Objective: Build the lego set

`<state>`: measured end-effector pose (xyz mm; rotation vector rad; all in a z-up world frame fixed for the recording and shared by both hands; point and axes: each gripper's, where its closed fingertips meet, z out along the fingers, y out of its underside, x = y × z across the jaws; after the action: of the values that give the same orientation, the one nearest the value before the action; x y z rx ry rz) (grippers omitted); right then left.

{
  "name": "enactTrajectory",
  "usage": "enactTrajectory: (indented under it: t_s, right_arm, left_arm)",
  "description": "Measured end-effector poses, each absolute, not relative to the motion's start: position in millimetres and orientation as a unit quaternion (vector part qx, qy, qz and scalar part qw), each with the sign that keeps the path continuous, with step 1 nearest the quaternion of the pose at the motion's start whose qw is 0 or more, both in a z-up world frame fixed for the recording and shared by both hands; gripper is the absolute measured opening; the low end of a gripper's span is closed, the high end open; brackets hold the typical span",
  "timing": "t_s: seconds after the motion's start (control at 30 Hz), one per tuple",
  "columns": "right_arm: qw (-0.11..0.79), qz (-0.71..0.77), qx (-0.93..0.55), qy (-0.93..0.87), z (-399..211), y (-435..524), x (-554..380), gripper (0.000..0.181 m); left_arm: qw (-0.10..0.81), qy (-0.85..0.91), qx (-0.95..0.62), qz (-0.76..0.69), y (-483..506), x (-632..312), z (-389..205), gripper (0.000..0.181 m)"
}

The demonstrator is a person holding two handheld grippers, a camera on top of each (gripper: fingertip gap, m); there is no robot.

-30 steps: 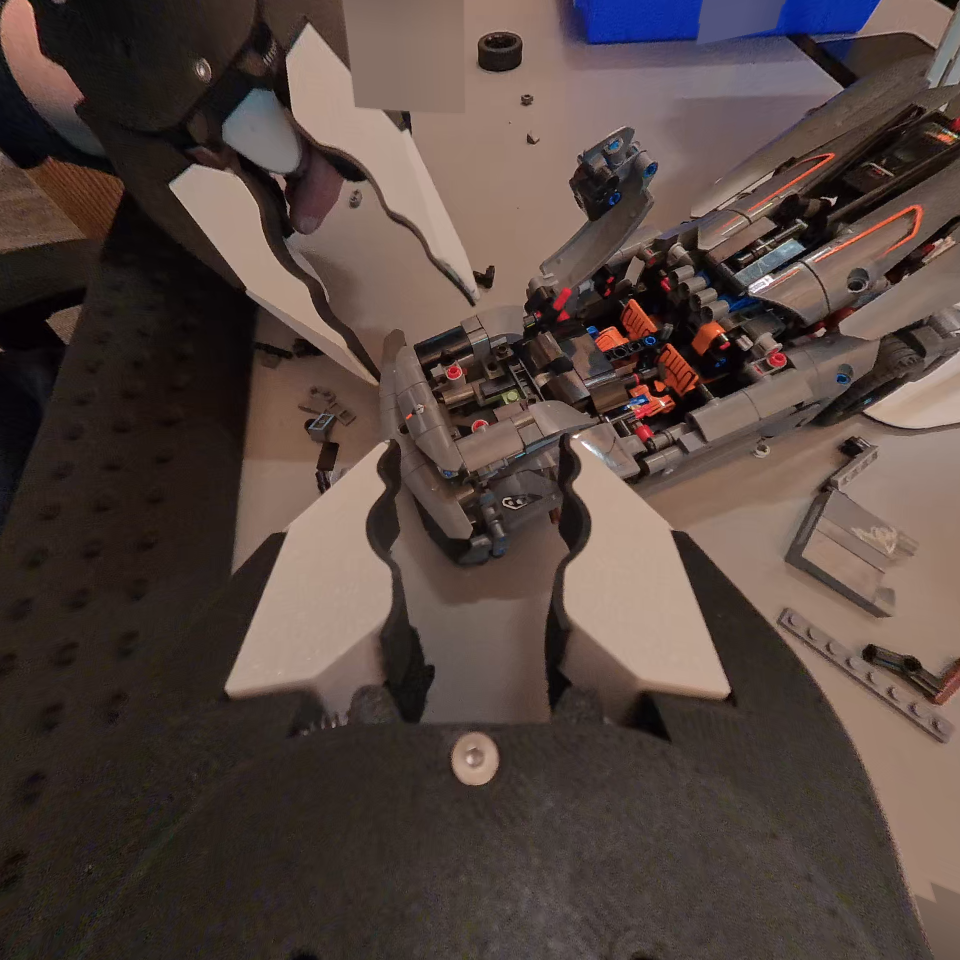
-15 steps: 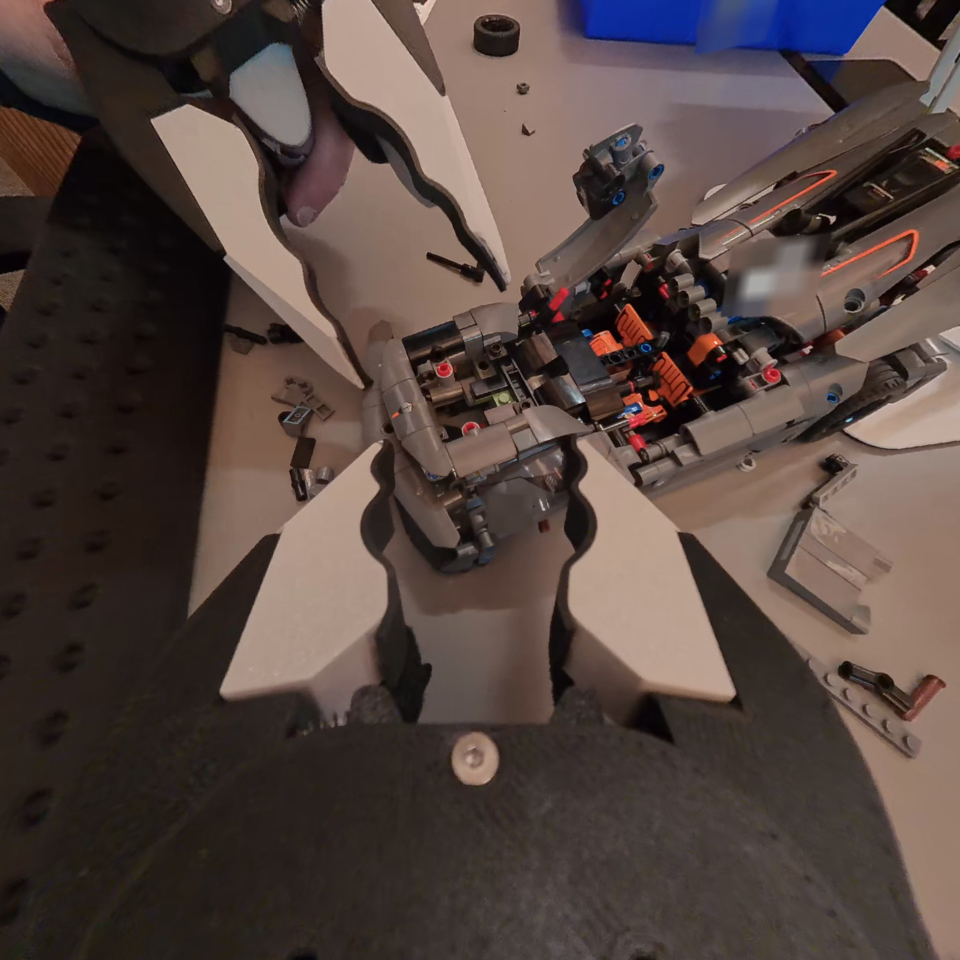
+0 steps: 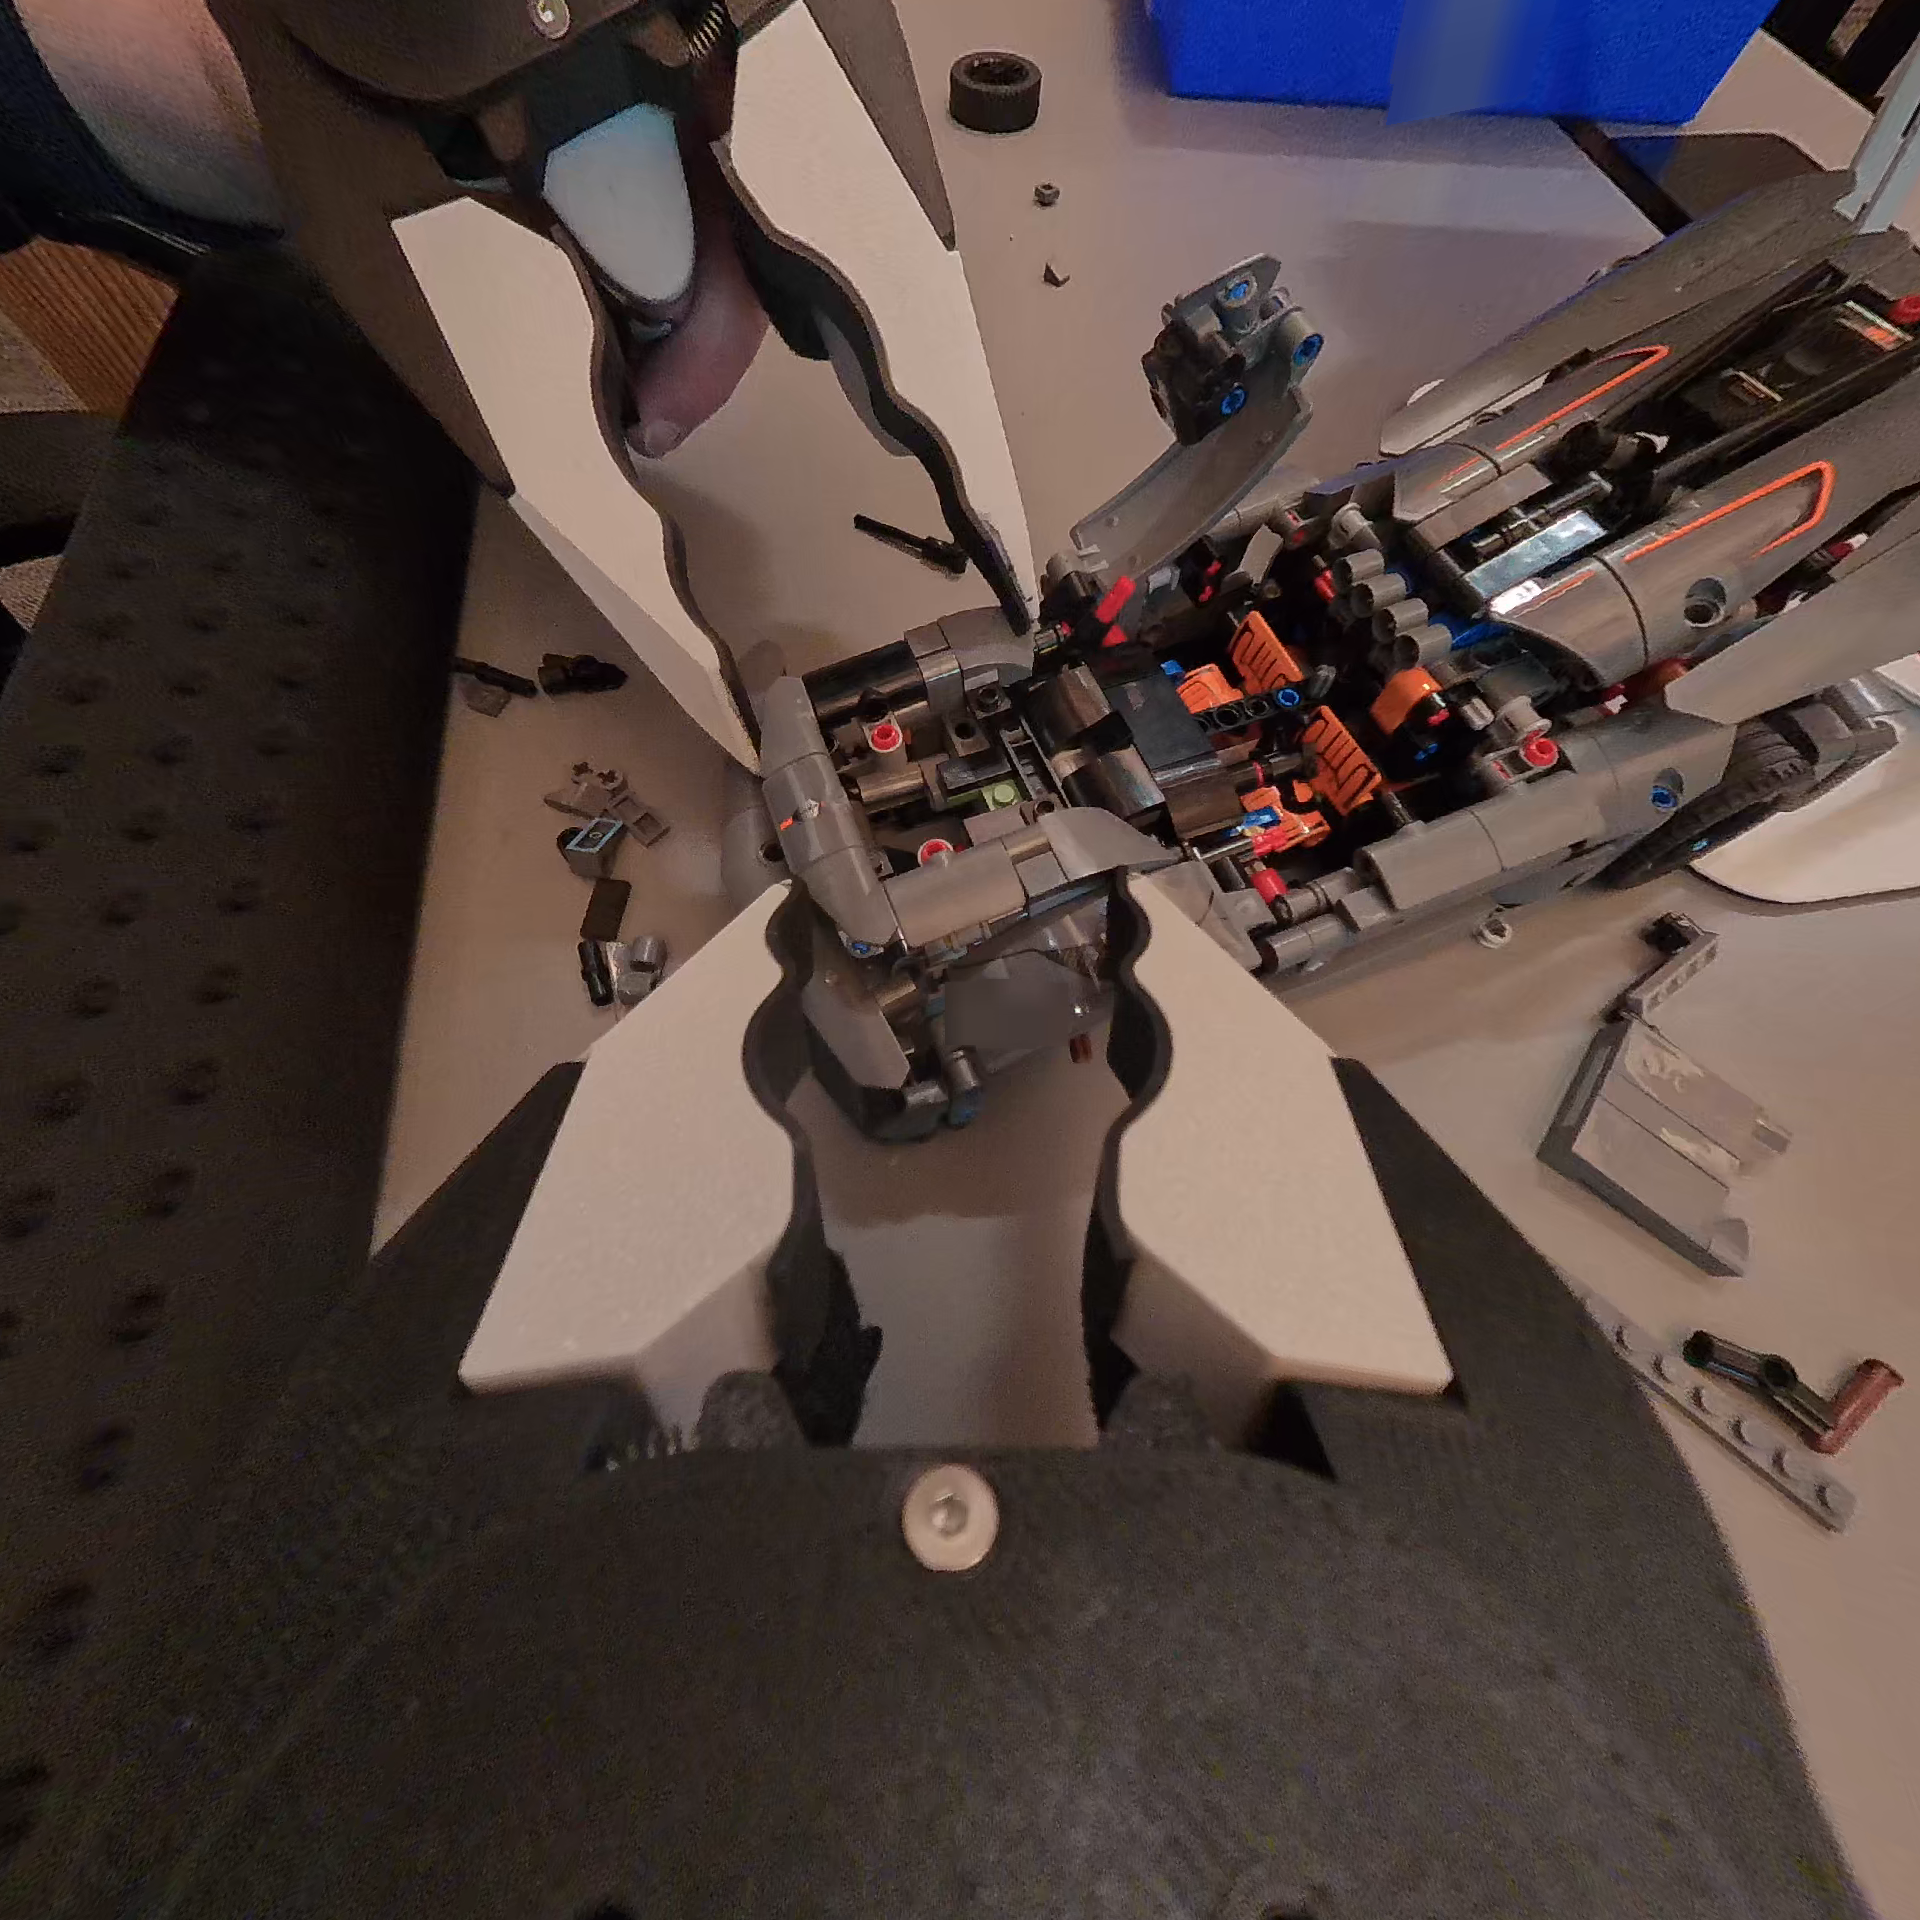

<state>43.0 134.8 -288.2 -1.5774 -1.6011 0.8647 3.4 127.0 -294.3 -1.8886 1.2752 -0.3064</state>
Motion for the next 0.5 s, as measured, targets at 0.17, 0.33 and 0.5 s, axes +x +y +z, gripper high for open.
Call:
enactTrajectory:
  t_s: [0.17, 0.33, 0.5]
  right_arm:
    - [0.357, 0.337, -0.612, -0.620, -288.3, 134.3, 42.8, 0.054]
    - [0.356, 0.339, -0.613, -0.618, -288.2, 134.6, 42.8, 0.054]
    - [0.356, 0.341, -0.614, -0.617, -288.2, 134.8, 42.8, 0.054]
  left_arm:
    - [0.414, 0.510, -0.743, -0.125, 125.9, 3.9, -294.2, 0.057]
    - [0.416, 0.513, -0.740, -0.126, 125.4, 4.8, -293.9, 0.055]
    - [0.419, 0.519, -0.734, -0.129, 124.5, 6.0, -292.6, 0.051]
